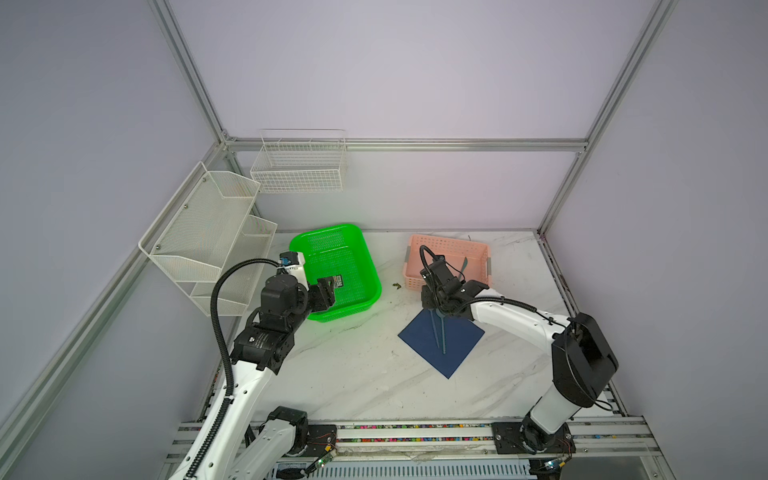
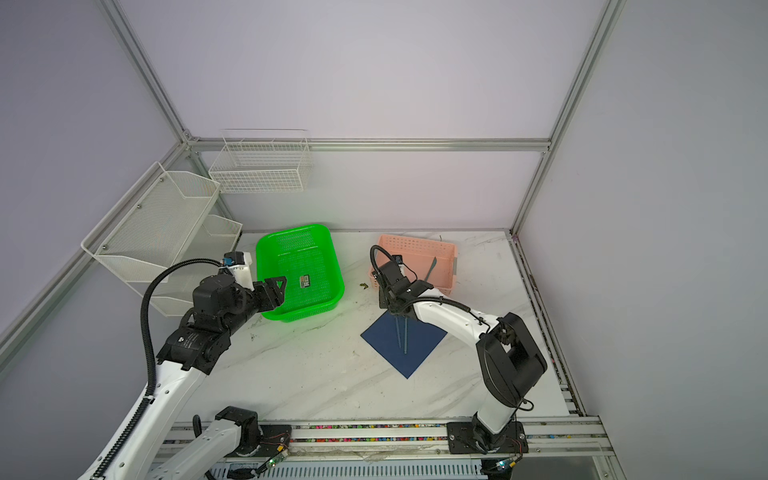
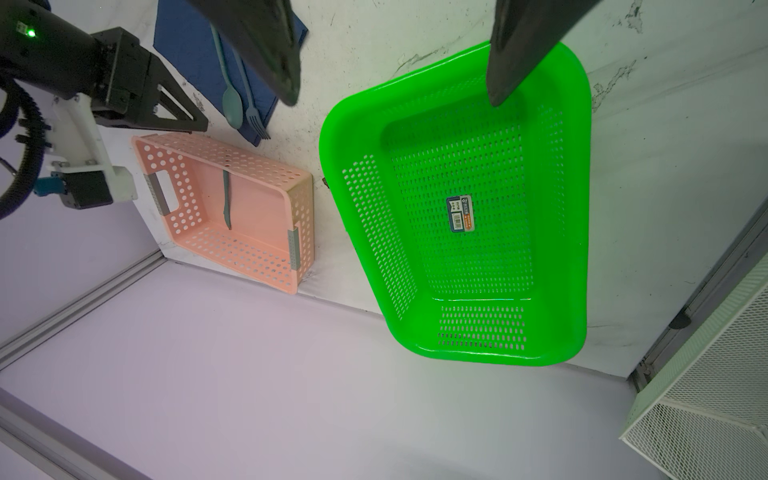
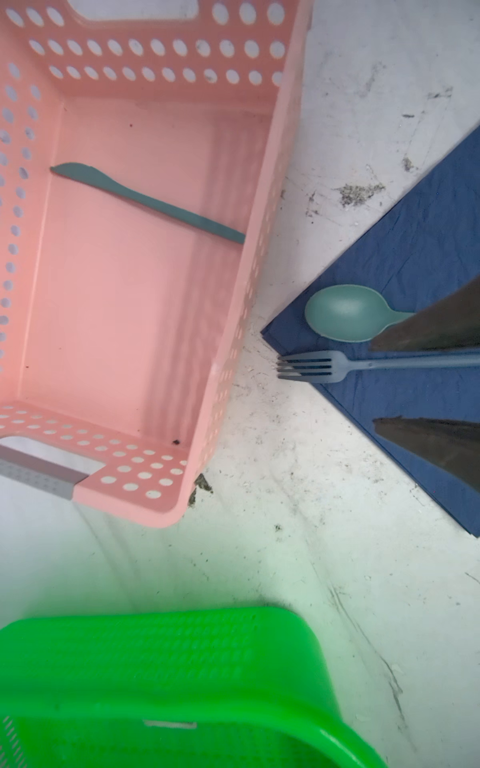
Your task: Place the utensils on the paper napkin and roll it up
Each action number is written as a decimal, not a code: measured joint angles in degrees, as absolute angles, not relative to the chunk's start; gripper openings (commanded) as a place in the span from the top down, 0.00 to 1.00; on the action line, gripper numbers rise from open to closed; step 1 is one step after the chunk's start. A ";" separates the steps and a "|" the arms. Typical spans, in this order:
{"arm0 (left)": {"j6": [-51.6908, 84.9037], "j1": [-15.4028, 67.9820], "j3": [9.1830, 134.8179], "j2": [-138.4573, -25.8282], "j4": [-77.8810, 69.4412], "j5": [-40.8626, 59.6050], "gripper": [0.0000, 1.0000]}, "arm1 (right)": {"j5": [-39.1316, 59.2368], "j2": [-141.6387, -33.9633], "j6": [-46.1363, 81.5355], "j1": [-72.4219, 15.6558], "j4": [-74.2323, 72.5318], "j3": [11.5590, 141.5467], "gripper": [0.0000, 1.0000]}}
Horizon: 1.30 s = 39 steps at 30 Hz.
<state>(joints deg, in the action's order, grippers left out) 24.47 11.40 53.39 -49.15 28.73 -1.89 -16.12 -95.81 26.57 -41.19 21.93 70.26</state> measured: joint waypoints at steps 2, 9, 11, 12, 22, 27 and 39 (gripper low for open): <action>24.47 11.40 53.39 -49.15 28.73 -1.89 0.30 | -16.08 -96.57 26.68 -41.19 21.82 69.63 0.81; 24.47 11.40 53.39 -49.12 28.73 -1.89 0.30 | -16.10 -99.94 26.76 -40.75 22.26 64.60 0.82; 24.47 11.40 53.39 -49.12 28.73 -1.87 0.30 | -16.12 -100.22 26.76 -40.49 22.37 63.79 0.83; 24.47 11.40 53.39 -49.12 28.71 -1.87 0.30 | -16.14 -100.33 26.79 -40.36 22.37 63.59 0.82; 24.47 11.40 53.39 -49.04 28.73 -1.89 0.30 | -15.29 -102.35 26.81 -38.22 21.17 61.43 0.80; 24.47 11.40 53.08 -48.86 28.62 -1.89 0.30 | -14.17 -102.78 26.83 -37.91 19.70 61.01 0.79; 24.47 11.40 52.64 -48.84 28.71 -1.93 0.30 | -11.79 -103.35 27.03 -37.91 18.52 60.27 0.84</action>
<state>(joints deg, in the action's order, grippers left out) 24.47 11.40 52.64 -48.84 28.71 -1.93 -11.79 -103.35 27.03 -37.91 18.52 60.27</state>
